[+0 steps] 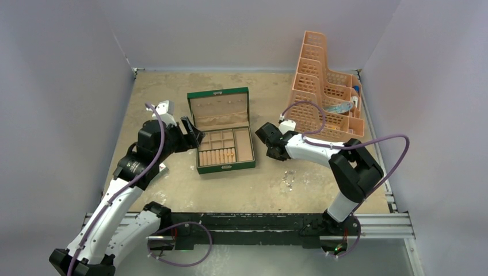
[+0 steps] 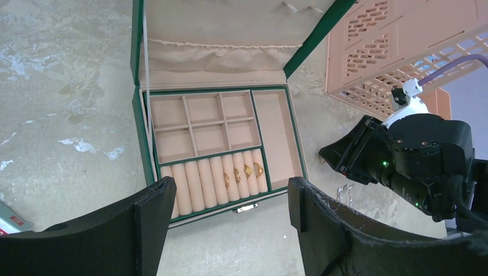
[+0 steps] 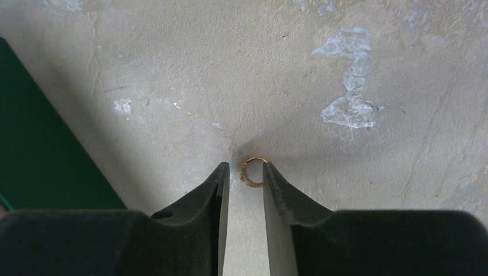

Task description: Organize the mixed jewelry

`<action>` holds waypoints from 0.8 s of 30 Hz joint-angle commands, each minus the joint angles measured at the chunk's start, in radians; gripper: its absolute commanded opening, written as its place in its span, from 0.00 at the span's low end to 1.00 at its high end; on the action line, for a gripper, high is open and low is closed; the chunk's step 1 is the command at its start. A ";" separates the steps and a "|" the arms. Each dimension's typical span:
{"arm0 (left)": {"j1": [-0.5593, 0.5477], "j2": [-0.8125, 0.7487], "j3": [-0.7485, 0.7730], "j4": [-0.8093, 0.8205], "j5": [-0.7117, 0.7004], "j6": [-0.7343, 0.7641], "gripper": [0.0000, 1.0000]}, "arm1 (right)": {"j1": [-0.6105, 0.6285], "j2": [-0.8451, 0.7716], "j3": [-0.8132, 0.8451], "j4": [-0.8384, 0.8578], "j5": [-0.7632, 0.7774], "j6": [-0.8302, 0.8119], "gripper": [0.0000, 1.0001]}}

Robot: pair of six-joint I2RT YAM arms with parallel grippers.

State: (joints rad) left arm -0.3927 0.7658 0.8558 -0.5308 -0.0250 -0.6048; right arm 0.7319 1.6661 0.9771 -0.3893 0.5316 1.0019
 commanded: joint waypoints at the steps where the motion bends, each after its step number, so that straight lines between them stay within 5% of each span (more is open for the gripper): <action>1: 0.005 0.001 0.002 0.052 0.015 0.025 0.71 | -0.006 0.008 0.035 0.014 0.016 -0.025 0.28; 24: 0.005 0.013 0.003 0.061 0.019 0.026 0.70 | -0.017 0.052 0.002 0.045 -0.034 -0.008 0.03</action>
State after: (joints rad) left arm -0.3927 0.7826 0.8551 -0.5167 -0.0124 -0.6044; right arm 0.7223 1.7138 0.9779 -0.3374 0.5022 0.9871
